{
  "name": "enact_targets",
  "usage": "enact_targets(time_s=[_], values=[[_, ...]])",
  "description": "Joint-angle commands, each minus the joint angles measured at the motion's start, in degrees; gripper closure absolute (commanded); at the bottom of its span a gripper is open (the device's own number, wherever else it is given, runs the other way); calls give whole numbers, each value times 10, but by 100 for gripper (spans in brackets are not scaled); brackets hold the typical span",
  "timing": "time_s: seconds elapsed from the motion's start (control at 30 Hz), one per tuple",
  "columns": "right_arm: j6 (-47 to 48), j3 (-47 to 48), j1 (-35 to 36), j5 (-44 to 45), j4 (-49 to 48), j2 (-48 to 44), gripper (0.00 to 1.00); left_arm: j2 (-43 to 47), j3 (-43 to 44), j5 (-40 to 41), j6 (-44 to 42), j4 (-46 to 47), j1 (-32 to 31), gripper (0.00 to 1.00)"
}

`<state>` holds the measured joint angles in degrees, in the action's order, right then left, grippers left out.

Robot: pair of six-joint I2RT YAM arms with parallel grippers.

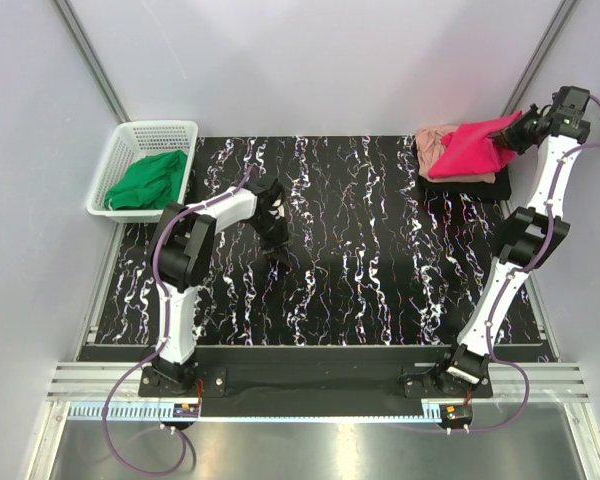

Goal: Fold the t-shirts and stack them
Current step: Neatly place the folded tshirt to the corner

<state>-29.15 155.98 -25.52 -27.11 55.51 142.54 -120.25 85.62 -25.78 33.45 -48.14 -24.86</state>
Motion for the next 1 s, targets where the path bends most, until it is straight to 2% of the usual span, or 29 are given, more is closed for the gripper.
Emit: enact_targets(time_s=[0.0, 0.17, 0.2, 0.27, 0.33, 0.43, 0.5, 0.6, 0.73, 0.8, 0.87, 0.97], values=[[-7, -14, -18, -8, -22, -6, 100, 26, -5, -14, -6, 4, -2, 99], [5, -27, -17, -28, 5, 29, 100, 29, -12, -9, -8, 5, -2, 99], [9, -34, -17, -24, 12, 31, 98, 29, -13, -9, -7, 5, -3, 99], [15, -41, -17, -26, 14, 30, 73, 27, -13, -11, -6, 4, -2, 99], [21, -44, -17, -38, 15, 27, 76, 26, -8, -11, -7, 4, -2, 99], [17, -44, -17, -28, 26, 13, 59, 22, 0, -16, -6, 4, -2, 99], [19, -43, -17, -22, 44, 3, 64, 23, 4, -16, -4, 5, -2, 99], [22, -30, -17, 16, 98, -21, 64, 20, 14, -20, -3, 5, -3, 99], [37, -34, -16, 42, 157, -75, 68, 19, 25, -25, -5, 5, -2, 99], [40, -43, -16, 83, 202, -100, 69, 20, 31, -26, -6, 5, -3, 99], [36, -67, -16, 92, 210, -148, 74, 20, 35, -28, -8, 5, -3, 99], [25, -105, -13, 117, 204, -209, 72, 18, 43, -30, -15, 2, -2, 98]])
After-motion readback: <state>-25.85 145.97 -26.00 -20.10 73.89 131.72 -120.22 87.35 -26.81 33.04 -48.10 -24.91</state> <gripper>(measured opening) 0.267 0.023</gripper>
